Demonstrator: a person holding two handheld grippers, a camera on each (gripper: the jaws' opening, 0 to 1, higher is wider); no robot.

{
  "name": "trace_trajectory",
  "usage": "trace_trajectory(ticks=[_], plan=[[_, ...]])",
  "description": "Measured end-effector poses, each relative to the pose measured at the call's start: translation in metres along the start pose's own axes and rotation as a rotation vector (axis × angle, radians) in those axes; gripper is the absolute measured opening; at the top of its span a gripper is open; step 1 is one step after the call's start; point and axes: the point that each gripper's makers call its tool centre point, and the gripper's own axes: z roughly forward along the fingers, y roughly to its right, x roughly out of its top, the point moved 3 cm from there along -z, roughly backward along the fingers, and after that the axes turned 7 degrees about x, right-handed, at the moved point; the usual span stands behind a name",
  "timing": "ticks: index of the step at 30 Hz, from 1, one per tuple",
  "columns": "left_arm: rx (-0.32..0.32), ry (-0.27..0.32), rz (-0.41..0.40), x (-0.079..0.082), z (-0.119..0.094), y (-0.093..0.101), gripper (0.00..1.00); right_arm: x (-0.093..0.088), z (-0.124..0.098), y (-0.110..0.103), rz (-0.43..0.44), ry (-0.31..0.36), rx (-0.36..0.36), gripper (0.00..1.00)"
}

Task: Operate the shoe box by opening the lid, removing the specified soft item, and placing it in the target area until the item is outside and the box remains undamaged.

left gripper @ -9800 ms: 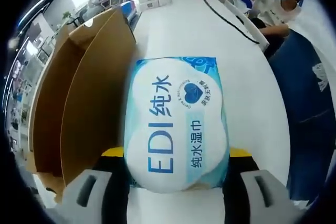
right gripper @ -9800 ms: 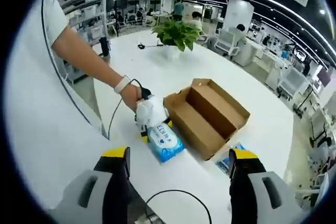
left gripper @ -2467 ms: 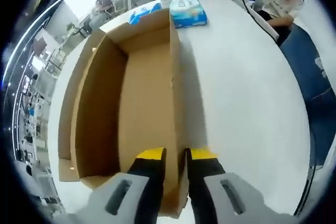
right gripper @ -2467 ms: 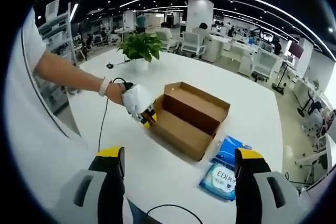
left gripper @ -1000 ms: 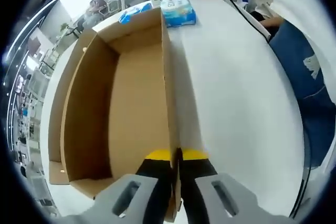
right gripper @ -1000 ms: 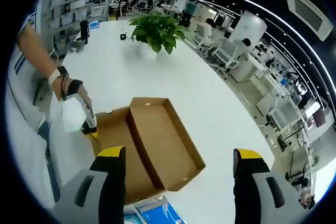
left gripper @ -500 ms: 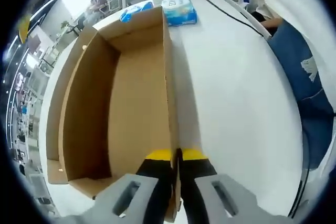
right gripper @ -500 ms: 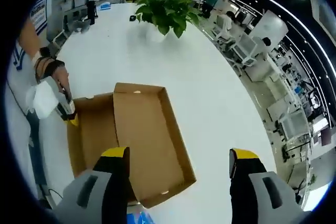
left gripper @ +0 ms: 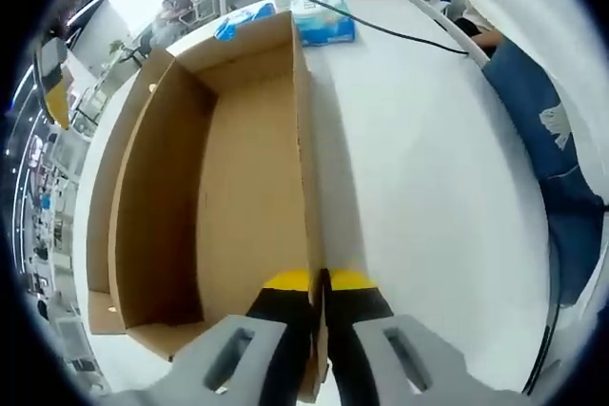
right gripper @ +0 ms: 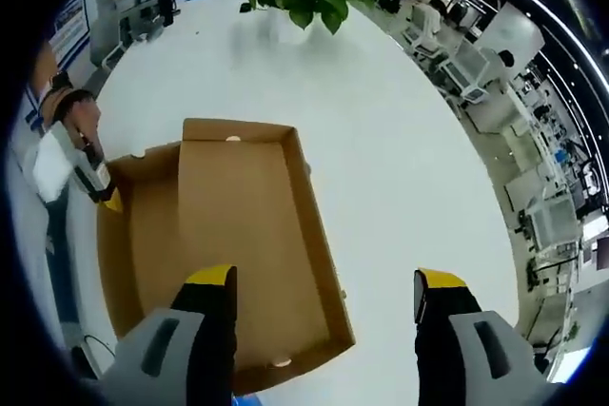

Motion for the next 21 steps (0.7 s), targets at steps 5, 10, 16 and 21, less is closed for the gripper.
trace_trajectory(ticks=[5, 10, 16, 21], plan=[[0.000, -0.003, -0.008, 0.000, 0.000, -0.001, 0.02, -0.006, 0.020, 0.003, 0.006, -0.026, 0.038, 0.73], [0.007, -0.004, 0.009, 0.001, 0.001, -0.001, 0.02, -0.012, 0.038, 0.012, 0.033, -0.060, 0.064, 0.72], [0.014, -0.013, -0.003, 0.001, 0.002, 0.000, 0.02, -0.018, 0.056, 0.021, 0.027, -0.101, 0.108, 0.63], [0.009, -0.010, -0.012, 0.001, 0.003, 0.000, 0.02, -0.023, 0.068, 0.024, 0.010, -0.129, 0.146, 0.56]])
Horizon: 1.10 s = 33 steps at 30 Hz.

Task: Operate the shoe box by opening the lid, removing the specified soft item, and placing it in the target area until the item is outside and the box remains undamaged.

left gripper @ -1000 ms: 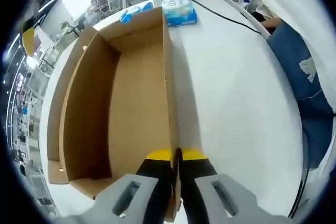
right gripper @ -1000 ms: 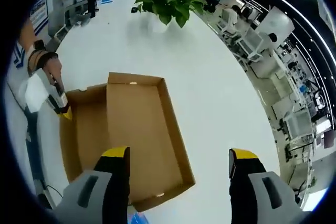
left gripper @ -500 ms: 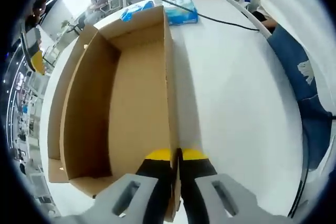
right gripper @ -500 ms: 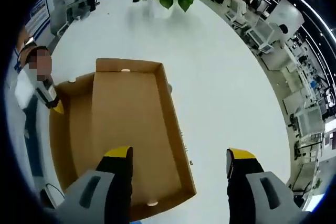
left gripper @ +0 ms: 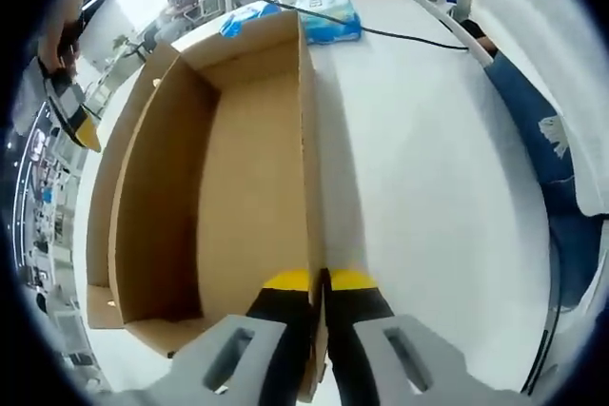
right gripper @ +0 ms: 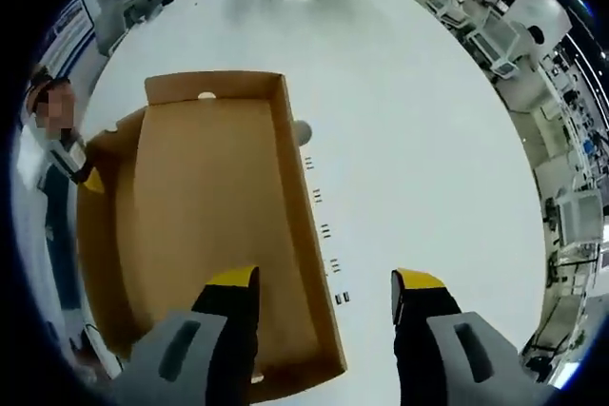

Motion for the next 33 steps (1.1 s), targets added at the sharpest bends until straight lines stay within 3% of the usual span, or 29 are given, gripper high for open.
trace_trajectory(ticks=[5, 13, 22, 33], plan=[[-0.001, 0.001, -0.009, 0.000, 0.000, 0.000, 0.02, 0.002, 0.012, 0.003, -0.005, 0.017, 0.032, 0.53], [-0.009, 0.003, -0.004, 0.000, 0.002, -0.001, 0.02, -0.010, 0.029, 0.011, 0.046, -0.020, 0.079, 0.45], [-0.007, 0.009, -0.012, 0.001, 0.001, -0.004, 0.02, -0.014, 0.027, -0.020, 0.049, -0.046, 0.121, 0.40], [-0.006, 0.011, -0.029, 0.003, 0.001, -0.006, 0.02, -0.008, 0.028, -0.024, 0.016, -0.056, 0.142, 0.27]])
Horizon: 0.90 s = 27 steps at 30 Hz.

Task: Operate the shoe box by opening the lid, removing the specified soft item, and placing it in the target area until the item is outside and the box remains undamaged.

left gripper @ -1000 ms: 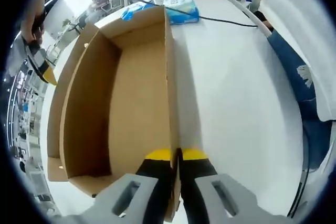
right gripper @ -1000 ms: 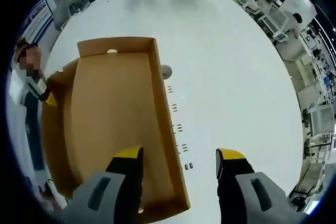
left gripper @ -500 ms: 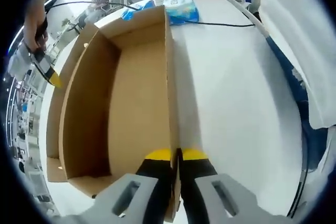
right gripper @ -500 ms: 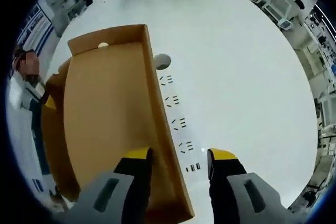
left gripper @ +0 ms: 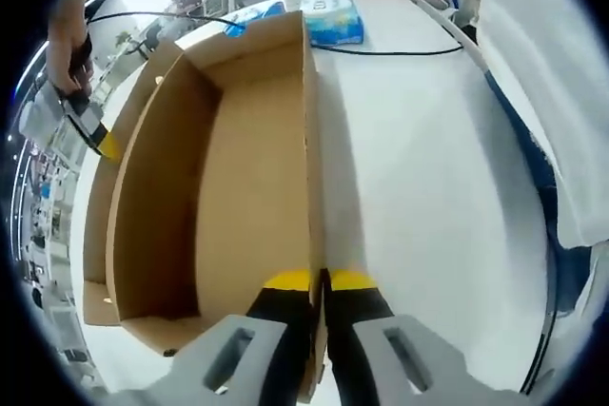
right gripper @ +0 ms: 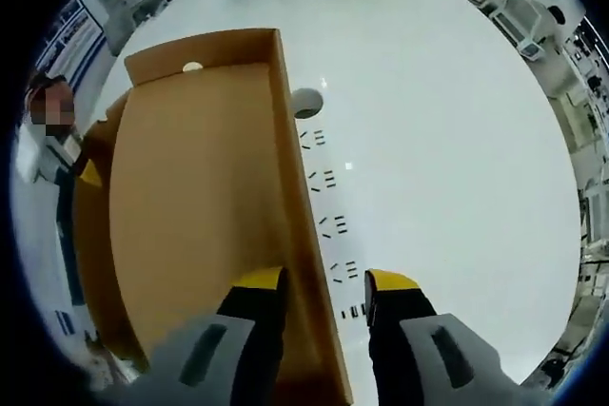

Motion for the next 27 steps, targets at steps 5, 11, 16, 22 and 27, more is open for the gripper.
trace_trajectory(ticks=[5, 11, 16, 22, 27], plan=[[-0.003, 0.005, -0.007, 0.001, 0.001, 0.000, 0.02, 0.000, 0.003, -0.004, -0.027, -0.010, 0.036, 0.19], [-0.003, 0.008, -0.015, 0.001, 0.000, 0.001, 0.02, 0.000, 0.001, -0.001, -0.015, -0.009, 0.038, 0.16], [-0.001, 0.010, -0.019, 0.000, 0.000, 0.002, 0.02, 0.001, -0.004, 0.000, -0.023, -0.008, 0.032, 0.12], [-0.002, 0.012, -0.012, 0.000, 0.000, 0.002, 0.02, 0.002, -0.004, 0.000, -0.058, -0.011, 0.015, 0.12], [-0.002, 0.014, -0.010, -0.001, 0.000, 0.002, 0.02, 0.006, -0.011, 0.001, -0.102, -0.022, 0.001, 0.10]])
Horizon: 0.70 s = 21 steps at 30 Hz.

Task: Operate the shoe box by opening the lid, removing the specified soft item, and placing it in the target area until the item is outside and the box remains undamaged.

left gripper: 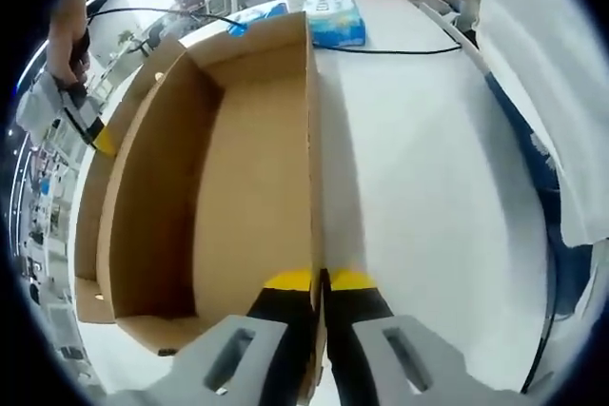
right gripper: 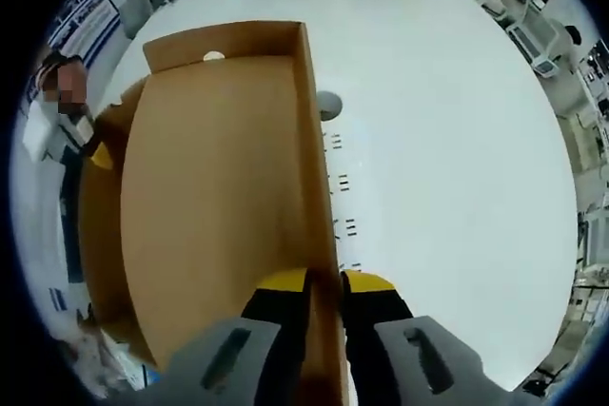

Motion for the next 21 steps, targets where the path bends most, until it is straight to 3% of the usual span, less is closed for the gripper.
trace_trajectory(ticks=[21], plan=[[0.010, 0.006, -0.005, -0.002, 0.002, 0.000, 0.01, 0.011, -0.045, -0.011, -0.078, -0.002, -0.139, 0.06]])
